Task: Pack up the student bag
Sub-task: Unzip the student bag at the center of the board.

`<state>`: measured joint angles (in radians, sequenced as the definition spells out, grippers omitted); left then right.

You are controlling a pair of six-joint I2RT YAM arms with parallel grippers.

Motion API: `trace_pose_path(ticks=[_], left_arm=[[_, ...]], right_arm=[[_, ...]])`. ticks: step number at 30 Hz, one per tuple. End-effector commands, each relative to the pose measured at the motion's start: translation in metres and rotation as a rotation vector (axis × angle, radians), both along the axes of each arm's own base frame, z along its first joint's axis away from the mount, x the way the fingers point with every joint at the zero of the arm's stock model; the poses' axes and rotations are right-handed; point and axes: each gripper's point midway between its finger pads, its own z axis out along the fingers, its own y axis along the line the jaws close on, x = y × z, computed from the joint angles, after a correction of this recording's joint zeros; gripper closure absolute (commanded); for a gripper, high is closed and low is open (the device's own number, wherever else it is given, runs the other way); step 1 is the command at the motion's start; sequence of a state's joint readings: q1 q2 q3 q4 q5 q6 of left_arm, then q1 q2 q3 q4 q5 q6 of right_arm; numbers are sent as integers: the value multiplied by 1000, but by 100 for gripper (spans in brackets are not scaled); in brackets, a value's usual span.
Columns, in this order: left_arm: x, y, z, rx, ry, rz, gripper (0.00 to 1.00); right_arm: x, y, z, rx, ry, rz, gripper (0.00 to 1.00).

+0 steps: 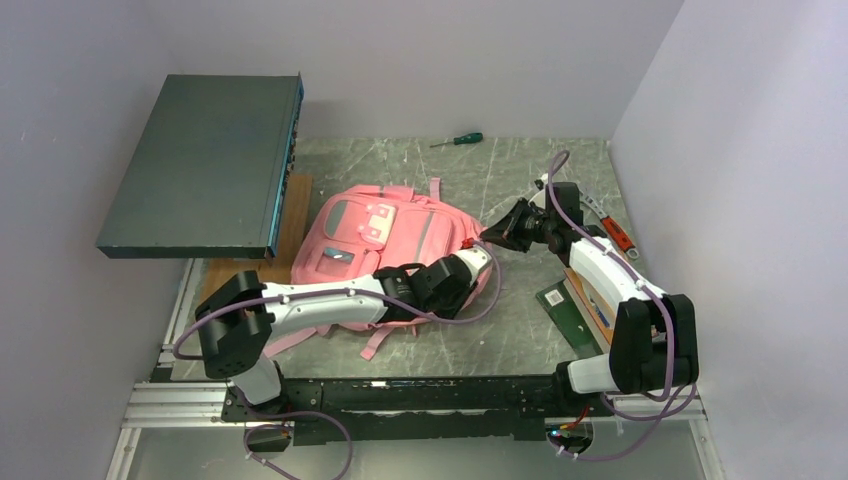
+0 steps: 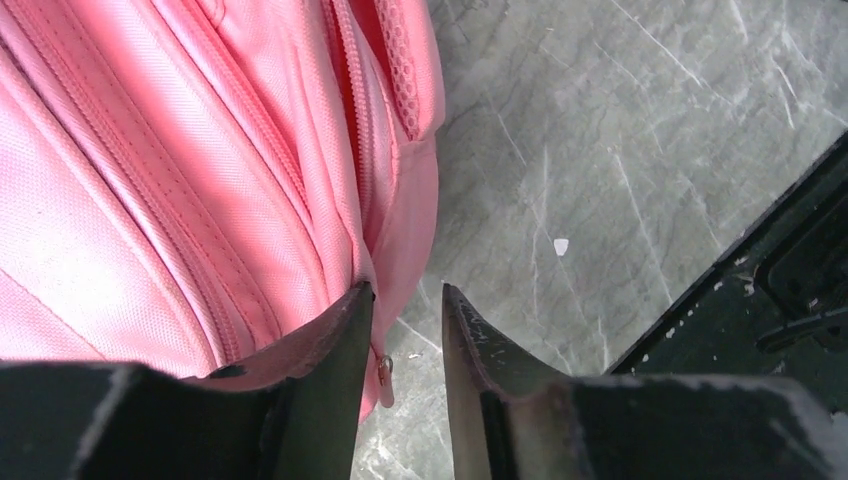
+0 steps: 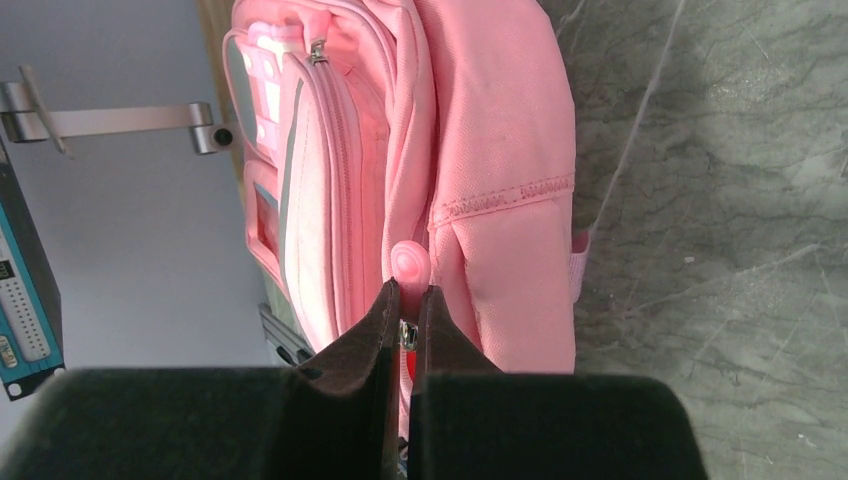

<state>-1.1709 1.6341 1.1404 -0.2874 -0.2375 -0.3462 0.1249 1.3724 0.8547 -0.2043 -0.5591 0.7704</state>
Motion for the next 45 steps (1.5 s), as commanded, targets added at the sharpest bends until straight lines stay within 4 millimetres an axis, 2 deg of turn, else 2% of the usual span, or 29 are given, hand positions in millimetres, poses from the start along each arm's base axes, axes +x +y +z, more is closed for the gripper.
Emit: trace_pose_path(ticks=[1, 3, 5, 7, 11, 21, 23, 24, 25, 27, 28, 32, 36, 42, 45], left_arm=[[13, -2, 58, -124, -90, -42, 58], [7, -6, 77, -193, -94, -74, 46], [8, -5, 86, -214, -97, -66, 38], [12, -5, 90, -209, -104, -54, 33], [20, -7, 85, -197, -110, -43, 32], [33, -32, 46, -109, -80, -83, 48], [37, -32, 37, -74, -72, -76, 57], [38, -29, 33, -52, -65, -69, 65], [39, -25, 29, -33, -58, -63, 78], [37, -19, 28, -15, -67, -75, 95], [35, -15, 35, -24, -81, -83, 100], [19, 0, 56, -61, -125, -124, 100], [-5, 4, 67, -116, -142, -164, 100], [-44, -23, 78, -219, -88, -282, 100], [-55, -34, 89, -248, -105, -334, 100]], right_arm=[[-9, 7, 22, 41, -40, 43, 100], [-9, 8, 22, 48, -41, 47, 100], [-10, 8, 24, 57, -45, 46, 100], [-11, 9, 26, 62, -47, 46, 100], [-12, 8, 28, 53, -50, 51, 100], [-15, 10, 30, 63, -51, 54, 100], [-16, 9, 28, 55, -49, 56, 100], [-17, 8, 27, 48, -50, 57, 100], [-17, 7, 26, 39, -50, 57, 100], [-14, 0, 20, -2, -60, 52, 100], [-12, -6, 14, -39, -65, 47, 100], [-4, -26, -1, -85, -54, 31, 100], [6, -27, -3, -51, -62, 46, 100], [23, -10, -3, -24, -87, 91, 100], [33, 5, -13, -47, -77, 137, 100]])
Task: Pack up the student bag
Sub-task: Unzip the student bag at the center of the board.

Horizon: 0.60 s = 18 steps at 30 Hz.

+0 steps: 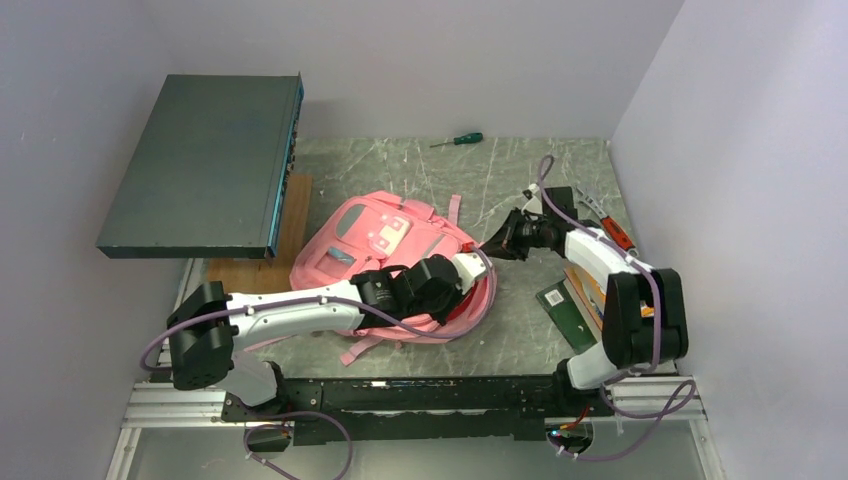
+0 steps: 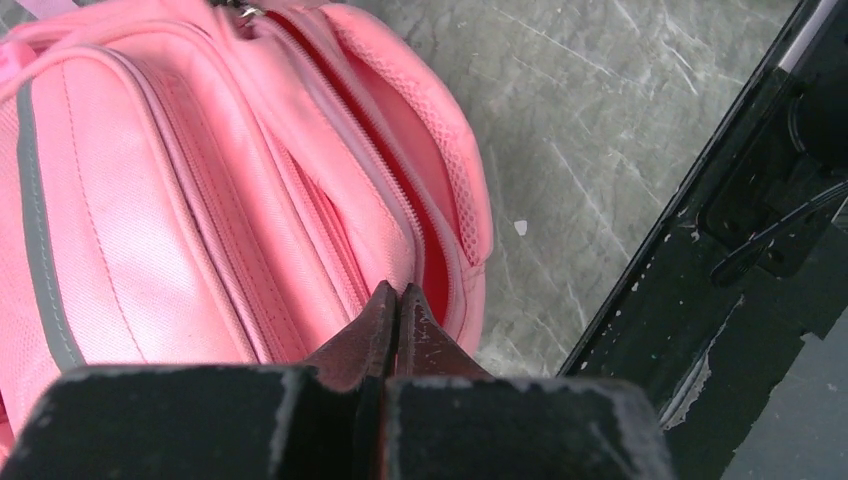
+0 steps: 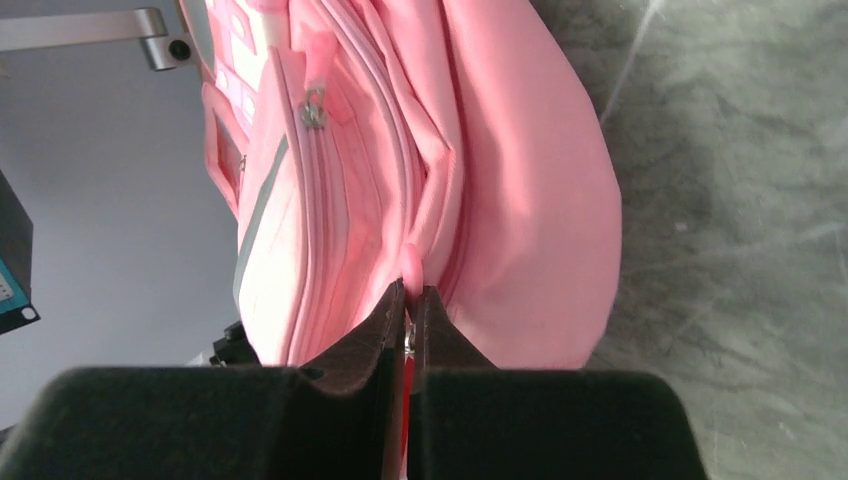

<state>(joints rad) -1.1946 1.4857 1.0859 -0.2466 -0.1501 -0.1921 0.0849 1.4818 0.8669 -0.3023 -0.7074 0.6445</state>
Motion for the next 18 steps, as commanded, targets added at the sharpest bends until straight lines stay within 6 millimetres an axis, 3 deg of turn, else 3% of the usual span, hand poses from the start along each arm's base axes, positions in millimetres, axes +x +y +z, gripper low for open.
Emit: trace_pose_path(ticks=[1, 7, 9, 11, 13, 18], left_arm=[[-37, -37, 51, -175, -10, -167, 100], [-35, -27, 88, -218, -88, -158, 100], [-14, -6, 105, -189, -169, -36, 100], [16, 28, 123, -121, -280, 156, 100], [29, 48, 133, -95, -355, 240, 100], [26, 48, 146, -167, -371, 220, 100]], right_arm=[[58, 10, 20, -66, -216, 12, 100], [89, 18, -1, -134, -195, 34, 100], [78, 15, 1, -139, -175, 22, 100], [60, 11, 12, -123, -188, -7, 100], [44, 8, 21, -106, -199, -32, 100], [30, -12, 42, -78, -206, -149, 100]])
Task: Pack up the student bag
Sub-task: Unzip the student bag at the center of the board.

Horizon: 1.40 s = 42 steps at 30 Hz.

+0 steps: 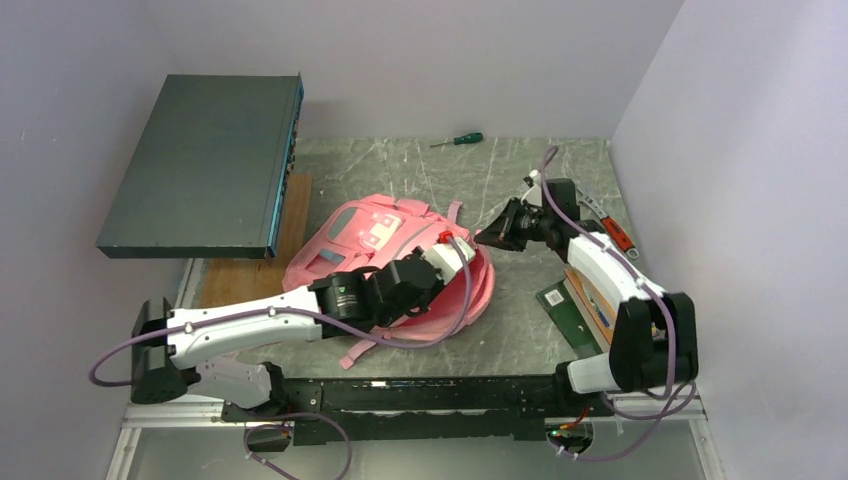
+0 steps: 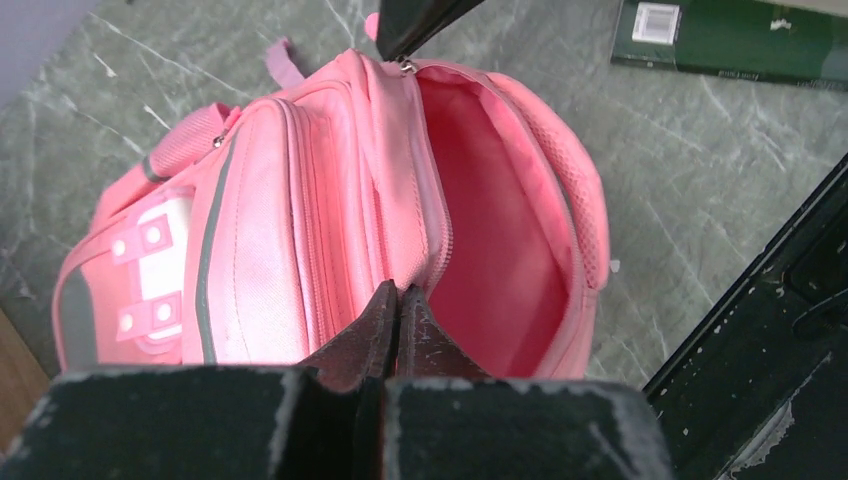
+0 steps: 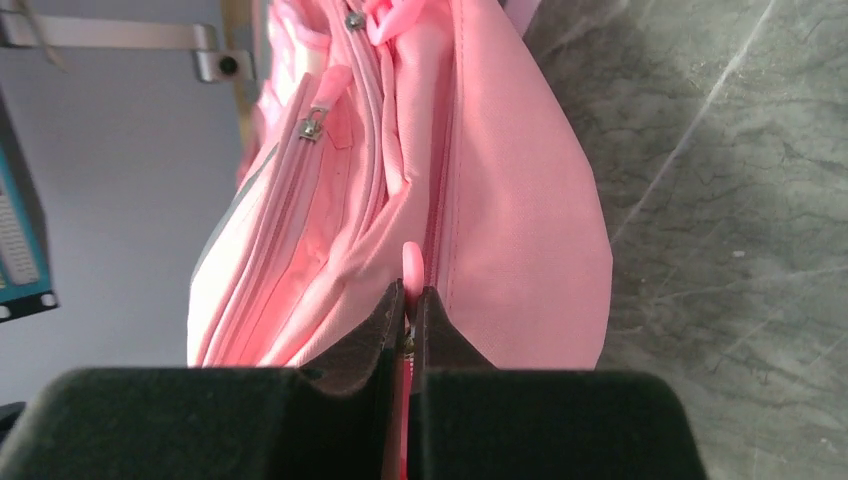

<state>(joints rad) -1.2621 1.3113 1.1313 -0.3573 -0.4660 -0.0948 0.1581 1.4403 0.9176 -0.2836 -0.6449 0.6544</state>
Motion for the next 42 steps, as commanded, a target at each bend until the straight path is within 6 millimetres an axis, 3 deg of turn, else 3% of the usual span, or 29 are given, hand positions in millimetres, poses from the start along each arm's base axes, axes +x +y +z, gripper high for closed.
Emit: trace_pose_path(ticks=[1, 5, 8, 12, 17, 22, 26, 27, 29, 32, 34, 37, 39, 40, 42], left_arm=[[6, 4, 70, -188, -105, 43, 100], [-8, 5, 79, -269, -104, -18, 100], [-19, 7, 92, -320, -157, -45, 100], [-25, 6, 104, -349, -229, -37, 100], [-29, -3, 108, -386, -231, -45, 100], [-23, -5, 96, -347, -223, -5, 100], [-15, -14, 76, -342, -150, 27, 100], [-12, -17, 66, -327, -109, 30, 100], [-5, -25, 46, -294, -25, 35, 100], [8, -33, 11, -234, 98, 56, 100], [13, -40, -4, -250, 159, 31, 100], [14, -52, -17, -291, 250, -39, 100], [17, -56, -22, -285, 298, -69, 100], [18, -57, -24, -278, 325, -81, 100], [17, -62, -28, -276, 394, -109, 100]], right_arm=[[23, -35, 18, -50, -111, -204, 100], [35, -38, 13, -51, -86, -217, 100], [51, -19, 9, -36, -80, -171, 100], [73, -2, -18, -84, -67, -170, 100], [113, 16, -23, -45, -103, -145, 100], [150, 33, -27, 7, -135, -104, 100], [157, 38, -39, -28, -93, -47, 100], [154, 31, -41, -68, -75, -38, 98], [142, 8, -39, -191, -46, -27, 72], [110, -47, -15, -493, -58, -65, 35], [91, -89, 4, -639, -74, -164, 19], [59, -149, 21, -708, -50, -349, 8], [32, -195, 19, -744, -12, -526, 1], [19, -217, 19, -729, 11, -625, 0], [-2, -243, 15, -623, 45, -768, 0]])
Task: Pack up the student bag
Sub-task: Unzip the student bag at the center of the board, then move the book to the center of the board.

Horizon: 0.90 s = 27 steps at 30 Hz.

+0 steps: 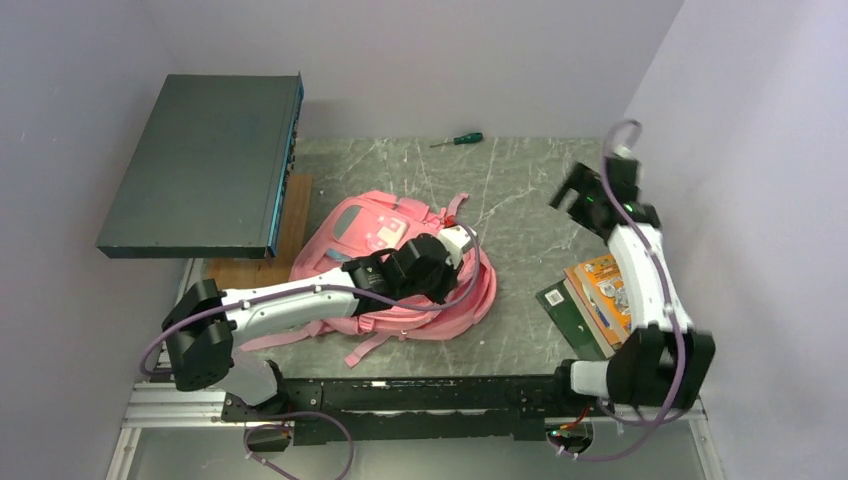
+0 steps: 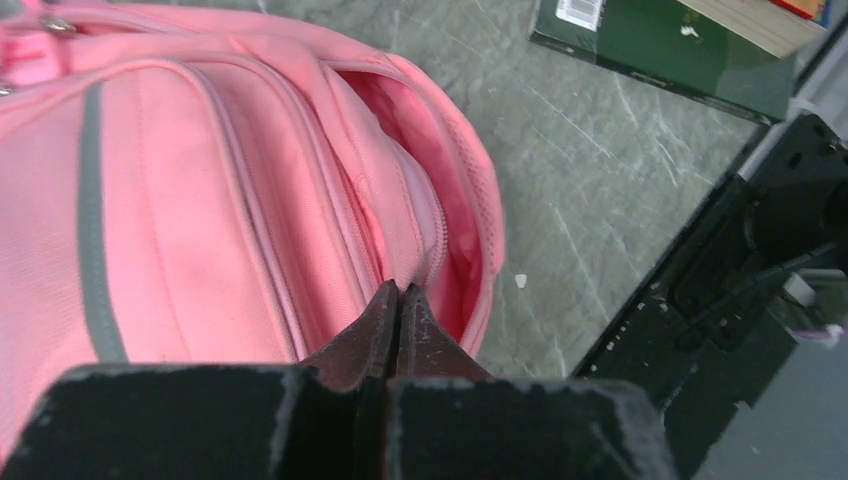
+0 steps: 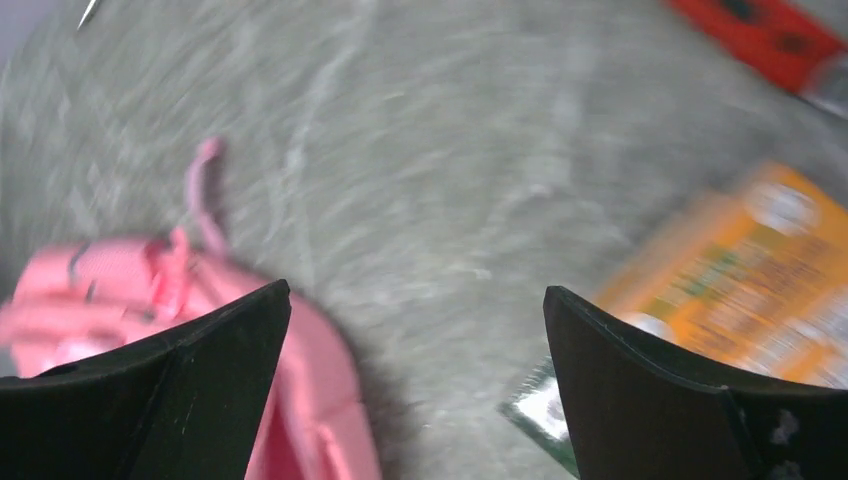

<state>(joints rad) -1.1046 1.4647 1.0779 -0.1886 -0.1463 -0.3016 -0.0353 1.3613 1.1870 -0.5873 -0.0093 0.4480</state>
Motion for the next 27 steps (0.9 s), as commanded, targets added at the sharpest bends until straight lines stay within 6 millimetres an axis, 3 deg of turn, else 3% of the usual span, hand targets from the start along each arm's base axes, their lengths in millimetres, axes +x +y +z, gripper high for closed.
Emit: trace_pose_path(ticks=[1, 3, 6, 11, 15, 18, 21, 27], left_arm=[[-3, -27, 28, -138, 137, -100, 94], [-12, -28, 27, -148, 233, -152, 73], [-24, -28, 33, -153, 276, -211, 54], [-28, -31, 65, -207, 276, -254, 12], [-37, -31, 76, -237, 263, -308, 7], [-42, -26, 74, -228, 267, -330, 7], [-46, -21, 75, -234, 259, -334, 6], [-51, -14, 71, -231, 259, -341, 6]], right_arm=[[-66, -82, -41, 61, 86, -370, 0], [-83, -100, -48, 115, 62, -449, 0], [-108, -131, -61, 38, 106, -564, 0], [-160, -180, -73, -21, 169, -928, 0], [-184, -204, -79, 73, 97, -1084, 0], [-203, -216, -74, 20, 70, -1194, 0], [-212, -214, -87, 17, 45, -1225, 0], [-188, -193, -102, 81, -34, -1012, 0]])
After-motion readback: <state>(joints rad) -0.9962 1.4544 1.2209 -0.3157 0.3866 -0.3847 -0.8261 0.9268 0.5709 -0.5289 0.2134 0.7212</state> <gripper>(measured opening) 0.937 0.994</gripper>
